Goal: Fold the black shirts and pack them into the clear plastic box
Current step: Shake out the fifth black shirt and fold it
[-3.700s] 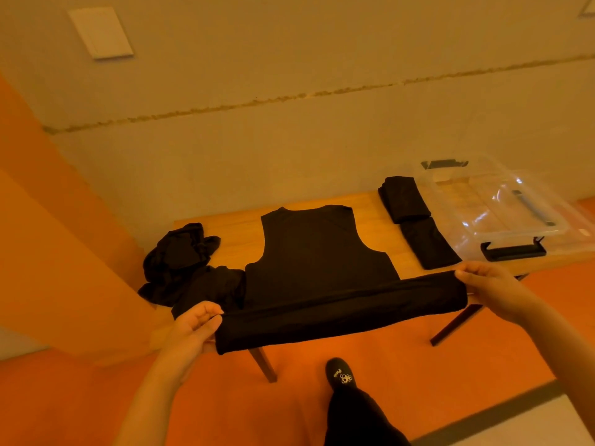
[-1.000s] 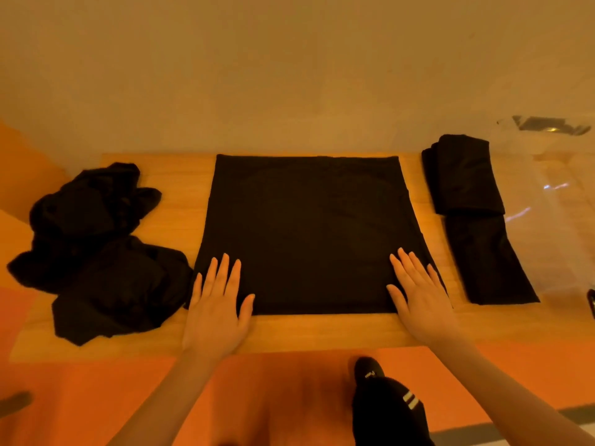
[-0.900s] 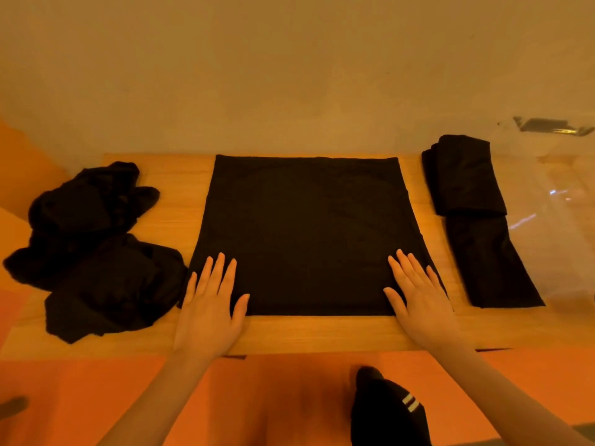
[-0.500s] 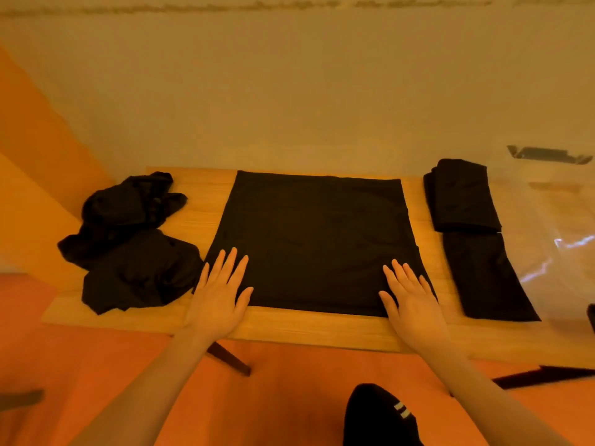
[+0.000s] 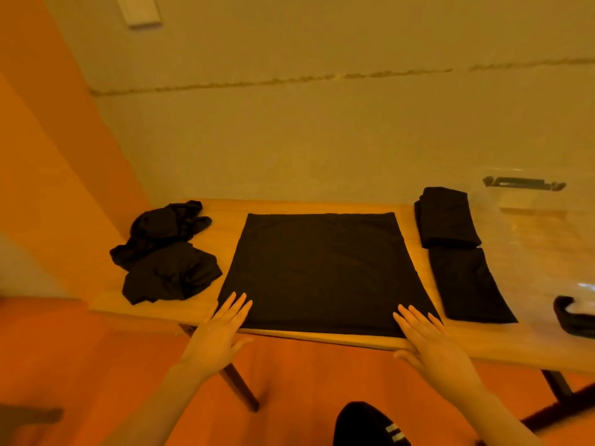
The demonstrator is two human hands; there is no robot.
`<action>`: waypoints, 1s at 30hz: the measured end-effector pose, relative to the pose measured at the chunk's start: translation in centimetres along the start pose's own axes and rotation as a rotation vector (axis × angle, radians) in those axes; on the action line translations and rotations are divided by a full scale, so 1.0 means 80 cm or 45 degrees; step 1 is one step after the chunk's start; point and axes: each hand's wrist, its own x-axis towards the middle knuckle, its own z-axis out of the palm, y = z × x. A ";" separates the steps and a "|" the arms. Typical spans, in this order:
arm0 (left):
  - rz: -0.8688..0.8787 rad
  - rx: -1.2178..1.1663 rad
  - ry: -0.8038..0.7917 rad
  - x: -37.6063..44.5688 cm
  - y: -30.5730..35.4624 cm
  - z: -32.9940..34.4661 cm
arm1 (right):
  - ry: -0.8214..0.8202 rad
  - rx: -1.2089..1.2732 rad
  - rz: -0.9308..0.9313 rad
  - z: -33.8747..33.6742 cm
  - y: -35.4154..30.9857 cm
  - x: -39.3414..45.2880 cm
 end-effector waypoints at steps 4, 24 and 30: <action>-0.138 -0.183 -0.083 -0.012 0.000 -0.002 | 0.094 0.179 0.000 0.007 0.005 -0.019; -0.357 -0.993 0.473 -0.026 -0.015 -0.109 | 0.559 0.861 0.173 -0.118 0.032 -0.047; -0.388 -1.139 0.525 -0.027 -0.013 -0.129 | 0.683 1.072 0.240 -0.128 0.036 -0.053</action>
